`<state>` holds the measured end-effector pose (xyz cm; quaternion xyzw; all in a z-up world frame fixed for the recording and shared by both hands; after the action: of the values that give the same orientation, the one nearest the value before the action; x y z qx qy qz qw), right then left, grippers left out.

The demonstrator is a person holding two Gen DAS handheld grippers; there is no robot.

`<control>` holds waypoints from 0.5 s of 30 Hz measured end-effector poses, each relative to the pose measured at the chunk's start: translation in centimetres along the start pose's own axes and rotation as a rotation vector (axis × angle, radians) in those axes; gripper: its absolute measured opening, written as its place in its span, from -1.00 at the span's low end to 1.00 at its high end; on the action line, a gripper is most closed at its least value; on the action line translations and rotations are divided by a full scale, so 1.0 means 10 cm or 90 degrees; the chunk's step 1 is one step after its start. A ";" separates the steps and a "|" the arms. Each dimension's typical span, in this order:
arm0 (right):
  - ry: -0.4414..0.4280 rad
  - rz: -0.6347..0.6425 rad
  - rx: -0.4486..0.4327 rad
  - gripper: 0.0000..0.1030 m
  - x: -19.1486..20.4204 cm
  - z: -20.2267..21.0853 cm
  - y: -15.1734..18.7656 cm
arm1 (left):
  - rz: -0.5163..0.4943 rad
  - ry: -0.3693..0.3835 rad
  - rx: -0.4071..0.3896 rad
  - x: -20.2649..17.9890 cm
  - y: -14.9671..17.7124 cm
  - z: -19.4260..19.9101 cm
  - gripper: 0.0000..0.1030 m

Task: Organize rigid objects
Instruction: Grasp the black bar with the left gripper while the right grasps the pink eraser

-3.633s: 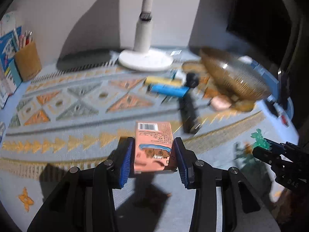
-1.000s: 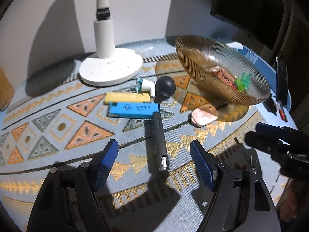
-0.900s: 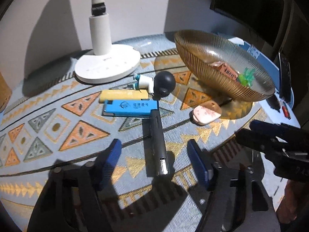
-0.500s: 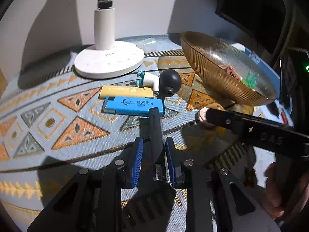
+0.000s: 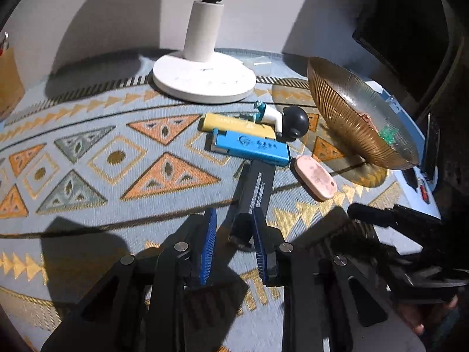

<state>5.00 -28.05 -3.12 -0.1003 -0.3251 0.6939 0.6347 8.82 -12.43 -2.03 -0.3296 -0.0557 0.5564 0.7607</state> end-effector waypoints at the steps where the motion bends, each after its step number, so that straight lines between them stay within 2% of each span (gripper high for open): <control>1: 0.018 0.005 0.001 0.18 -0.02 -0.01 -0.01 | -0.002 0.002 -0.001 0.01 0.00 0.01 -0.39; 2: 0.038 0.006 0.006 0.18 -0.06 -0.04 -0.04 | -0.005 -0.003 -0.004 0.01 0.00 0.02 -0.30; 5: 0.066 0.006 0.006 0.18 -0.07 -0.10 -0.16 | -0.041 0.011 0.004 -0.09 -0.01 0.01 -0.30; 8: 0.097 0.008 0.005 0.18 -0.09 -0.21 -0.29 | -0.091 -0.010 0.018 -0.21 -0.03 -0.06 -0.30; 10: 0.096 0.009 0.010 -0.03 -0.08 -0.29 -0.34 | -0.112 -0.023 0.031 -0.25 -0.04 -0.14 -0.30; 15: 0.125 0.035 0.003 -0.09 -0.04 -0.36 -0.40 | -0.133 -0.034 0.036 -0.29 -0.05 -0.22 -0.30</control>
<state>10.32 -27.33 -3.72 -0.1752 -0.2573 0.6985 0.6443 9.14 -16.03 -2.61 -0.2854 -0.0946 0.4840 0.8218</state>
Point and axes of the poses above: each gripper's, at about its wrist camera, not at the fingertips, and z roughly against the way its jaws point, x to its left, y to its underside, the point moved 5 cm from there along -z, roughly the way its jaws point, and after that the axes turned 1 degree about y, right-handed, at the moved point
